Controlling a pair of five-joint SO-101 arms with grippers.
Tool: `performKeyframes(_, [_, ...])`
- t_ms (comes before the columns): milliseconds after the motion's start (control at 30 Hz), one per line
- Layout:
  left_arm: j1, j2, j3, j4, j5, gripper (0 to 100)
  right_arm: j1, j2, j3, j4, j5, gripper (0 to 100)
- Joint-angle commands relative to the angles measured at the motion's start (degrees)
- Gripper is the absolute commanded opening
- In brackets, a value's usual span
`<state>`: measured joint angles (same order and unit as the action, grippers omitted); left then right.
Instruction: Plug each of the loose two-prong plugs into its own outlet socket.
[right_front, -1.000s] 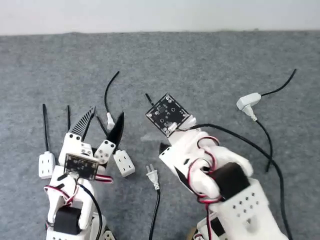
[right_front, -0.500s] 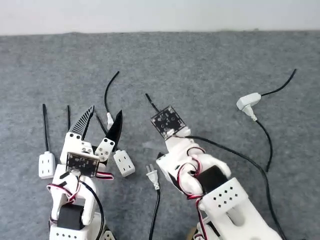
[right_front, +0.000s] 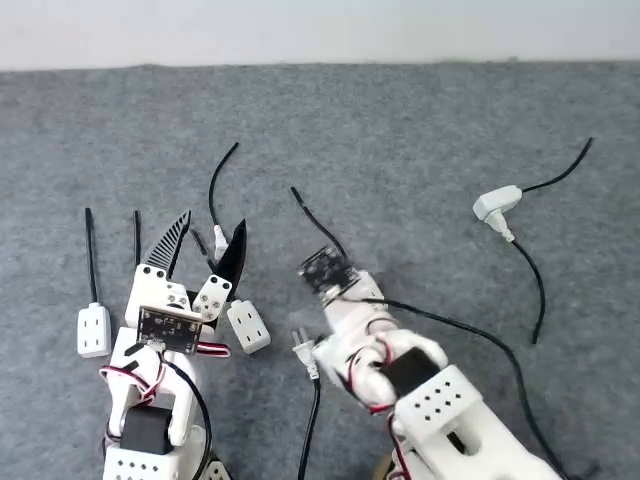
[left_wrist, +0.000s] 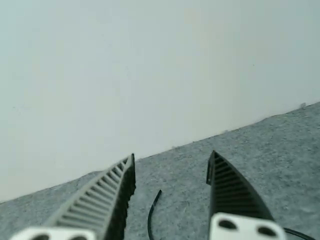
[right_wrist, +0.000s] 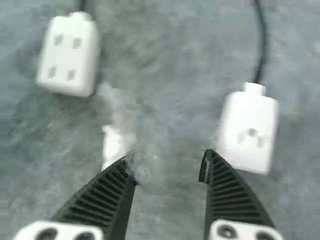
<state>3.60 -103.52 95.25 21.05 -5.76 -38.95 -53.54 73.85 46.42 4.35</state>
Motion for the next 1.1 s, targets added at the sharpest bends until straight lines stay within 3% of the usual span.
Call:
performKeyframes(0, [0.35, -0.88, -0.48, -1.58, 0.44, 22, -4.35, -0.48, -0.53, -1.89, -0.79, 18.3])
performKeyframes(500, [0.35, -0.88, -0.31, -1.67, 0.44, 22, -5.32, -0.4, -0.35, -4.35, -7.38, 18.4])
performKeyframes(700, [0.35, -0.88, -0.22, -1.76, 0.44, 22, -5.41, -1.01, -0.79, -3.12, -23.3, 18.4])
performKeyframes(1067, [0.35, -0.88, -0.22, -1.85, 0.44, 22, -7.16, -1.01, 4.31, -6.9, -23.74, 18.4])
